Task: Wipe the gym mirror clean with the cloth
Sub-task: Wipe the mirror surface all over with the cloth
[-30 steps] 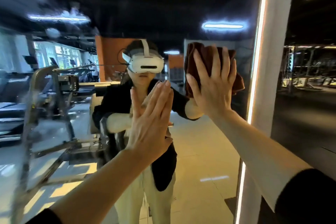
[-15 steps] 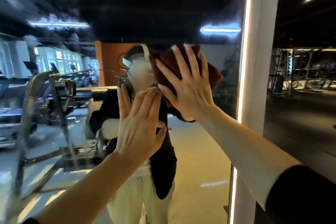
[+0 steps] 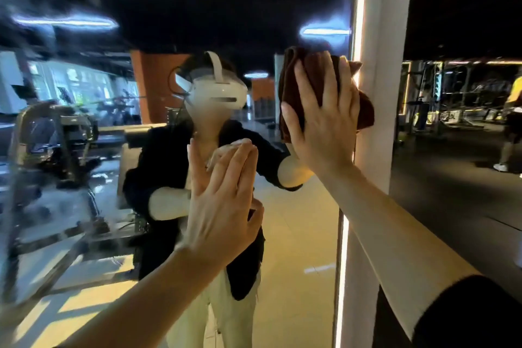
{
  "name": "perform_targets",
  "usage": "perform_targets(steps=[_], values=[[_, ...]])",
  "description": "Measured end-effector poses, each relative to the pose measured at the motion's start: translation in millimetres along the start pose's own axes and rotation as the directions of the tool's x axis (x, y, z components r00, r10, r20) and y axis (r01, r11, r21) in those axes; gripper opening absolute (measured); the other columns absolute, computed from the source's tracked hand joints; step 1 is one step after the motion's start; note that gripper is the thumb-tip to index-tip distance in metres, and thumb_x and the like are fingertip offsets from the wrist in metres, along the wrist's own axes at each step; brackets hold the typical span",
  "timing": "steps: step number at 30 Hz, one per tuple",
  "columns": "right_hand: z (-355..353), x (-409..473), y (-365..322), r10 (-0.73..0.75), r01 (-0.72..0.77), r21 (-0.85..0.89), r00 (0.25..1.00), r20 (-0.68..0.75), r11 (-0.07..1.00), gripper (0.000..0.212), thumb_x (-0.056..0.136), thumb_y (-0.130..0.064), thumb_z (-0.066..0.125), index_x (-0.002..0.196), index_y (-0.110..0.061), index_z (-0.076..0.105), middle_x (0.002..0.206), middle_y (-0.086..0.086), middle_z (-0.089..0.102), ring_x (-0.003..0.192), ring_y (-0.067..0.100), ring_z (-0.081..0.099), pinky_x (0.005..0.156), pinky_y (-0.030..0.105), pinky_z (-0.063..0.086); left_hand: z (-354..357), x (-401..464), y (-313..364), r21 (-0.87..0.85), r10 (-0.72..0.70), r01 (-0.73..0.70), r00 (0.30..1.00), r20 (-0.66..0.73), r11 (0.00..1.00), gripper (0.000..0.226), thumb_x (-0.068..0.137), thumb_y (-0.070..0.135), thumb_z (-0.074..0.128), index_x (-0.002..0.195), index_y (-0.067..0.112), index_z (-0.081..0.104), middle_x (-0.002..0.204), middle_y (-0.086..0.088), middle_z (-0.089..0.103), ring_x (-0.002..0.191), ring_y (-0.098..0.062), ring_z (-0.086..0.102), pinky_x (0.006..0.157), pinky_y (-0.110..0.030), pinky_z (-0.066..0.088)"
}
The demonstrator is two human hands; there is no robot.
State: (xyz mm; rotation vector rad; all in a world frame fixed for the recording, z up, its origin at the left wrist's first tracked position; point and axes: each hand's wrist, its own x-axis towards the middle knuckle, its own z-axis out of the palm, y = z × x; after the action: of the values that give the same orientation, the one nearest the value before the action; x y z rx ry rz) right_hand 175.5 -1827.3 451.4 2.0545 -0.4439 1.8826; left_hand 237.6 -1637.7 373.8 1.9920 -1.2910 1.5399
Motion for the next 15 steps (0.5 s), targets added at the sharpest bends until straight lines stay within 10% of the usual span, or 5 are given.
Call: perform_targets(steps=[15], values=[[2.8, -199.6, 12.8, -0.119, 0.117, 0.020, 0.969, 0.218, 0.993, 0.054, 0.107, -0.049, 0.029, 0.154, -0.024, 0.024, 0.156, 0.015, 0.029, 0.146, 0.040, 0.024, 0.121, 0.050, 0.011, 16.0, -74.2, 21.1, 0.034, -0.067, 0.062, 0.980, 0.189, 0.998, 0.108, 0.065, 0.024, 0.087, 0.154, 0.004, 0.029, 0.158, -0.014, 0.033, 0.146, -0.032, 0.032, 0.117, -0.071, 0.006]])
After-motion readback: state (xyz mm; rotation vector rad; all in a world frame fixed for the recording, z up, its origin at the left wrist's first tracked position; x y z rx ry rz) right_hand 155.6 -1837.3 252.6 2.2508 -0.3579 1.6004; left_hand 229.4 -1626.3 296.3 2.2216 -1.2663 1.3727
